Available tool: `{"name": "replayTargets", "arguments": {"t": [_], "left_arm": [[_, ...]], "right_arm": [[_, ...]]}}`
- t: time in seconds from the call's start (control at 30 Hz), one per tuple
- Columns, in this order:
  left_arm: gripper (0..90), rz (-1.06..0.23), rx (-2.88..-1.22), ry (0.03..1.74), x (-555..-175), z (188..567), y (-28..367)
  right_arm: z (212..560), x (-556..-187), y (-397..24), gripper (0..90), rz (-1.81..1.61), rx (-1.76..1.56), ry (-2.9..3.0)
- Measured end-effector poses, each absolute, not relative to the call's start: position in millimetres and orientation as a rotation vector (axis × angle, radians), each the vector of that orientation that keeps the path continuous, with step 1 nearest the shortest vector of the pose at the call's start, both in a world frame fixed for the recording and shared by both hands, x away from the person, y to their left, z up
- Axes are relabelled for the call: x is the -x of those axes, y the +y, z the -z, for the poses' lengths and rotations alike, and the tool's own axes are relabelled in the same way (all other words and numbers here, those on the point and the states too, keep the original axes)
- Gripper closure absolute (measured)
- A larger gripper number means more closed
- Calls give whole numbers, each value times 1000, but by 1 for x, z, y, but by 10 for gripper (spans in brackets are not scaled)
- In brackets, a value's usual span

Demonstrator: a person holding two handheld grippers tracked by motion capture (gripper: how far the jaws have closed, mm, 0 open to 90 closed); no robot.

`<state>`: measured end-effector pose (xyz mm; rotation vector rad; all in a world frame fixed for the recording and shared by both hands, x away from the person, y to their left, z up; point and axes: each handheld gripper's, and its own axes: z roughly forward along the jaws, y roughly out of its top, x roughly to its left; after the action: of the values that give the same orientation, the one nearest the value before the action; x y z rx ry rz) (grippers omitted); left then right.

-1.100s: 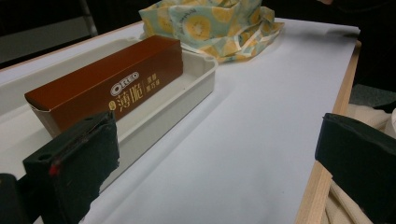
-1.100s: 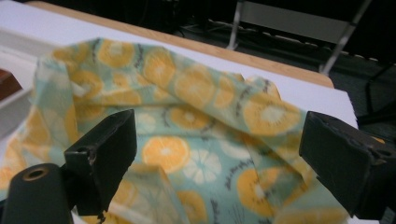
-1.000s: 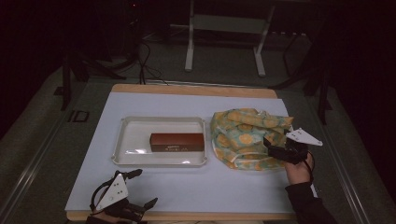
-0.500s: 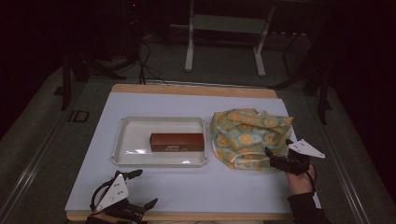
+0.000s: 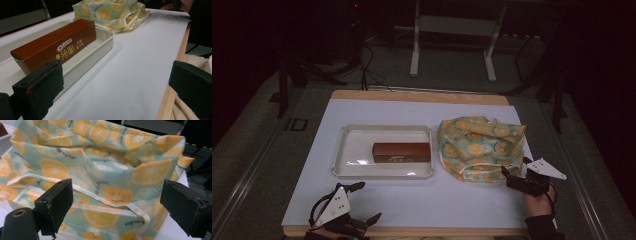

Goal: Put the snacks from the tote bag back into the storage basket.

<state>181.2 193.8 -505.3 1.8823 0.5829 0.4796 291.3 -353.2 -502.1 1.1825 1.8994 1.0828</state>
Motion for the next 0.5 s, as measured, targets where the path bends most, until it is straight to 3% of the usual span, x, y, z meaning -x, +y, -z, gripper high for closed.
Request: {"name": "replayTargets", "arguments": {"t": [0.5], "left_arm": [[0,-482,-1887,577,-180,505,194]], "right_arm": [[501,-286,-357,114,-1124,-1169,1866]]}}
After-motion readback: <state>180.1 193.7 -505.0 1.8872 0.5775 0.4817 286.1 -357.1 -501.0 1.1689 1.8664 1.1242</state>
